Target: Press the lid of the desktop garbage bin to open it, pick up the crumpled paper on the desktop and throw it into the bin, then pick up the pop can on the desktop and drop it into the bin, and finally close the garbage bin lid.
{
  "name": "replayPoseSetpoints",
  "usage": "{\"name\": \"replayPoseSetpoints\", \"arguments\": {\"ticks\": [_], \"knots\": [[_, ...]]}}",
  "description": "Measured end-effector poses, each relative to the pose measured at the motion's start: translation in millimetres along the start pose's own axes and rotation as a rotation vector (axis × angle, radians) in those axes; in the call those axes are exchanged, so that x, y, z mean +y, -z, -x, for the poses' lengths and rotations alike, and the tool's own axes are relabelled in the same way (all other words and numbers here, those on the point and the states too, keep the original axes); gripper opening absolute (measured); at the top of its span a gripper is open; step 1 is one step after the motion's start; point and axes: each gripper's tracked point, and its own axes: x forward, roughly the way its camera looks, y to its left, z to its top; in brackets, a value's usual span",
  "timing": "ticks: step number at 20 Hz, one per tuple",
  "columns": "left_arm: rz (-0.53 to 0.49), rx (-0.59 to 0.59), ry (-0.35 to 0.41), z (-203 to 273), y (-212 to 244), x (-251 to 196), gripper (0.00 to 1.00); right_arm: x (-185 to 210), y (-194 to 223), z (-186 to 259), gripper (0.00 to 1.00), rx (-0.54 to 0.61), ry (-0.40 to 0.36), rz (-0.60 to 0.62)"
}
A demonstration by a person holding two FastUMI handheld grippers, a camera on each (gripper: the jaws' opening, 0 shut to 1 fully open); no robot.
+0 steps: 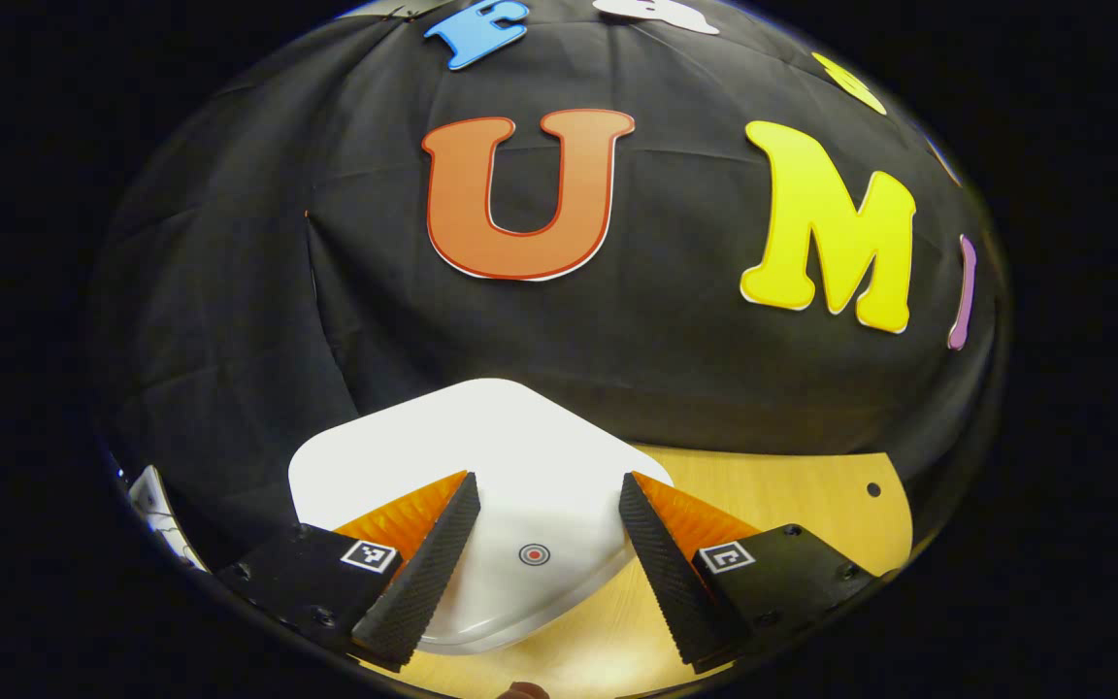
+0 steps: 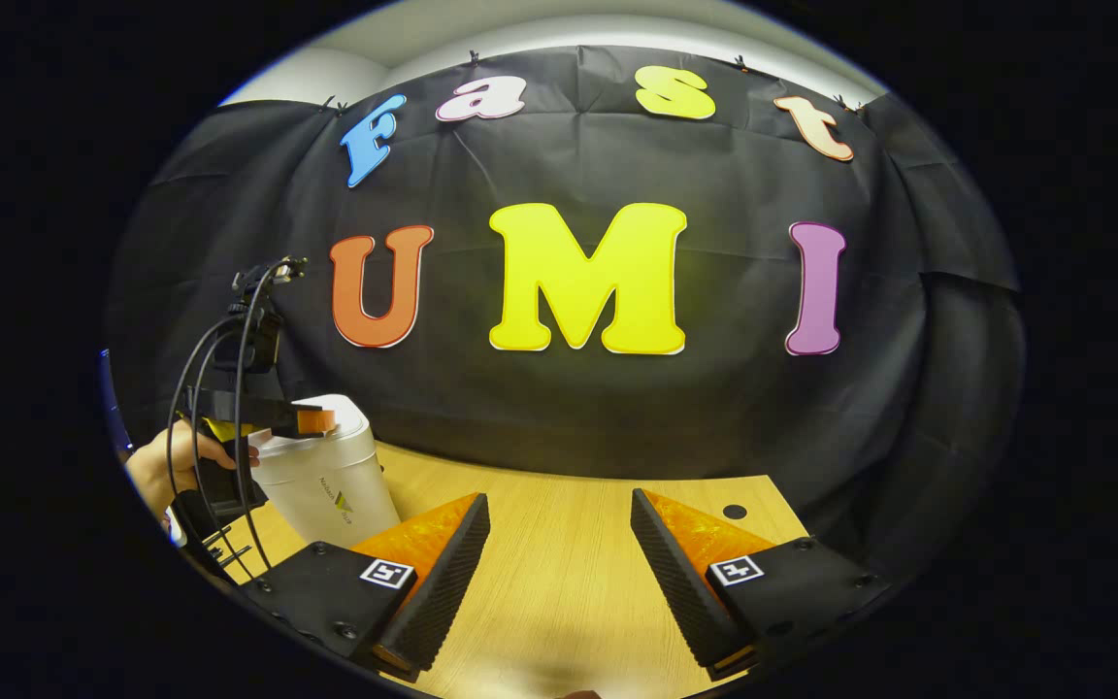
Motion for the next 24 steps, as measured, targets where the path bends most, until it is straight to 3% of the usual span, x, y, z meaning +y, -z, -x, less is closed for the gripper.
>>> {"name": "replayPoseSetpoints", "arguments": {"ticks": [6,9,14,17,24], "knots": [[0.028,-0.093,0.003,-1,4,0,0.97,2,-2,2,0.95,-0.011,-0.019,-0.016],[-0.007,-0.156,-0.003,-1,3,0,0.98,2,-8,5,0.94,-0.032,-0.03,-0.025],[-0.045,-0.128,-0.036,-1,-3,0,0.96,1,-5,8,0.94,-0.025,-0.042,-0.019],[-0.072,-0.186,-0.045,8,-25,-4,0.95,-2,-4,10,0.94,-0.023,-0.033,-0.007],[-0.026,-0.374,0.138,59,-62,-65,0.96,-26,-3,12,0.94,-0.054,0.063,-0.034]]}}
